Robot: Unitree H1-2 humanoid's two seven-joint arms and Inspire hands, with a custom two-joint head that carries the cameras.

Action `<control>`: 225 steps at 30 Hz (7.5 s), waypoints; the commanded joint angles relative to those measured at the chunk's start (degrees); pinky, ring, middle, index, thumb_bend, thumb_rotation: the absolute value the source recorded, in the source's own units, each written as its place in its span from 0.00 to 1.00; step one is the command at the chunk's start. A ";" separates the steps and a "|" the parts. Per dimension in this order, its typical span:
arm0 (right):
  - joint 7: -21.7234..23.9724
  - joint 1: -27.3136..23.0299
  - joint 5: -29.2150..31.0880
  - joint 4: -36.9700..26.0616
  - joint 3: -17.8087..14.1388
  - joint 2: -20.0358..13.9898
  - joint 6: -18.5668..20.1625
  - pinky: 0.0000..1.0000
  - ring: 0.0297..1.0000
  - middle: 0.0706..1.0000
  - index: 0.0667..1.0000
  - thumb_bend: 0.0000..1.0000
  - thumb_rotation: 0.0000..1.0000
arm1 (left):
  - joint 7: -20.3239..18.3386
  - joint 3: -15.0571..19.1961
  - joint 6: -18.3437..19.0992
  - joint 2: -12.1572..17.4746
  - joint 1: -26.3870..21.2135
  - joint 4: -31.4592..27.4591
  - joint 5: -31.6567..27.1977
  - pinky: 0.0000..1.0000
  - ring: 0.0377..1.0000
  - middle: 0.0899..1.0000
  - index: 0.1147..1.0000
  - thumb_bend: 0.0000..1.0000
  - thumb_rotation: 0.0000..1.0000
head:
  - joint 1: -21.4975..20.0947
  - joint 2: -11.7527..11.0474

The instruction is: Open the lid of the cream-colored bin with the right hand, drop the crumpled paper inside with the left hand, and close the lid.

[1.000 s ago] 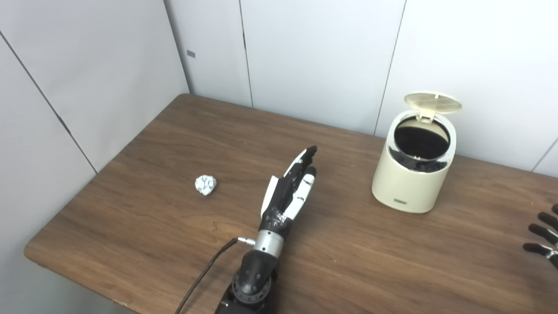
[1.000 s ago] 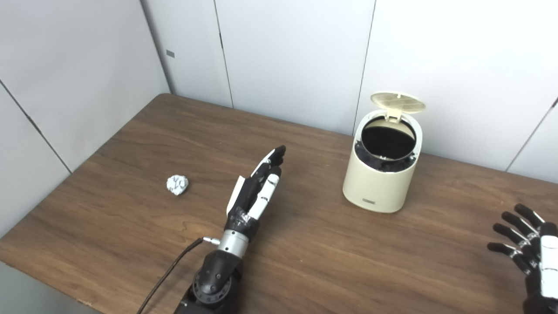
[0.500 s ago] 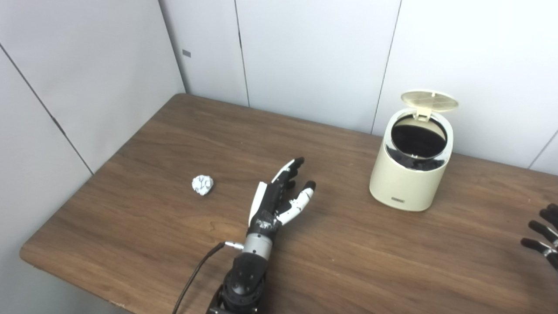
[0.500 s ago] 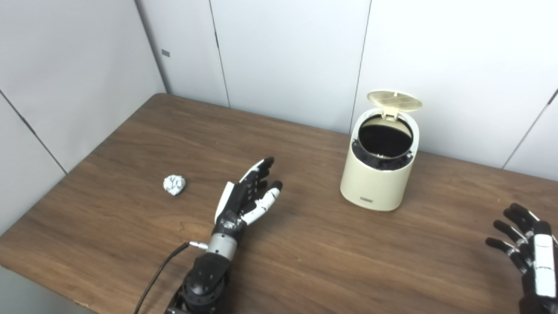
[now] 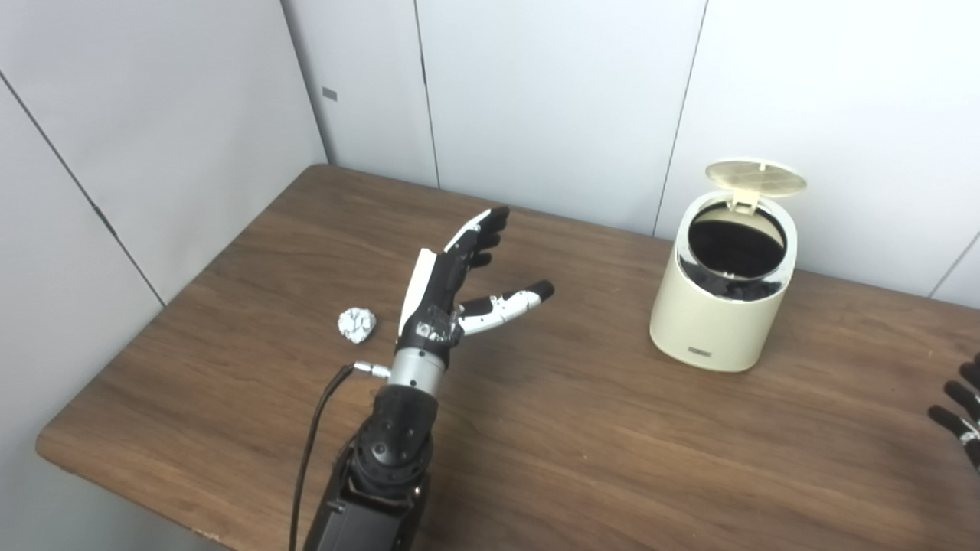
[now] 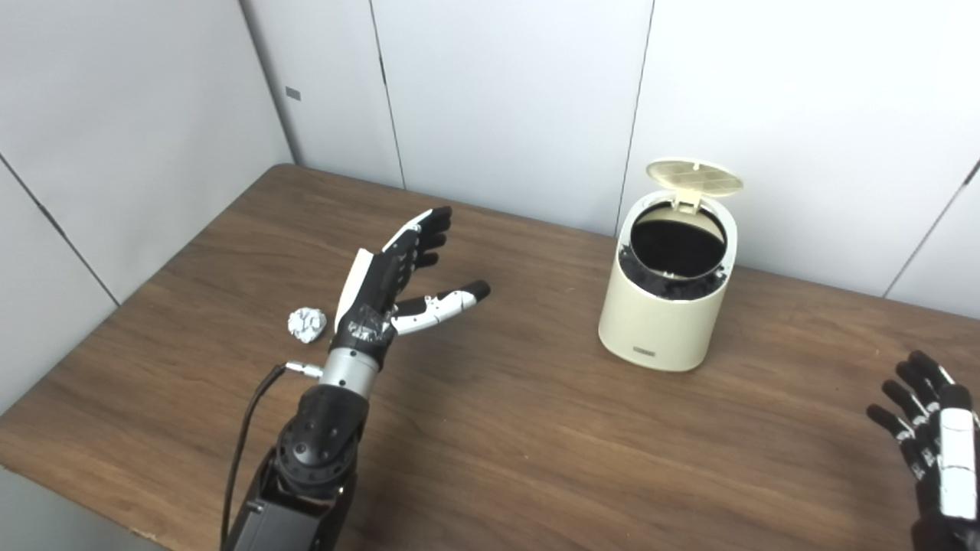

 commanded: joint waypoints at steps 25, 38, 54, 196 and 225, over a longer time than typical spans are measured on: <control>-1.60 -1.32 0.03 -5.88 -0.40 1.16 2.79 0.79 0.87 0.88 0.87 0.54 0.90 | -19.92 0.46 9.49 25.93 -1.97 -5.42 22.38 0.79 0.89 0.87 0.83 0.98 0.13 | -0.05 0.60; -2.38 -1.47 -0.23 -7.27 -0.19 1.62 4.30 0.81 0.87 0.89 0.88 0.49 0.90 | -23.03 -0.48 8.90 30.91 1.73 -3.43 28.27 0.74 0.86 0.84 0.81 0.96 0.12 | -0.34 0.84; -2.71 -1.31 -0.88 -8.71 0.38 1.66 5.51 0.80 0.90 0.90 0.89 0.48 0.92 | -20.82 -0.42 6.73 31.52 2.93 3.61 29.32 0.73 0.85 0.85 0.80 0.95 0.11 | -0.59 0.96; -3.22 -2.00 2.94 -7.12 -1.56 4.05 5.23 0.93 0.98 0.97 0.94 0.43 1.00 | -28.78 -7.07 7.87 24.38 -10.58 -0.14 29.89 0.39 0.36 0.45 0.42 0.50 0.00 | -8.18 2.73; 0.55 -1.20 3.01 7.61 -1.43 1.88 -11.82 0.91 0.96 0.95 0.92 0.52 1.00 | -28.56 -15.79 3.22 18.11 -21.06 3.94 29.76 0.42 0.38 0.45 0.42 0.50 0.00 | -17.95 -0.39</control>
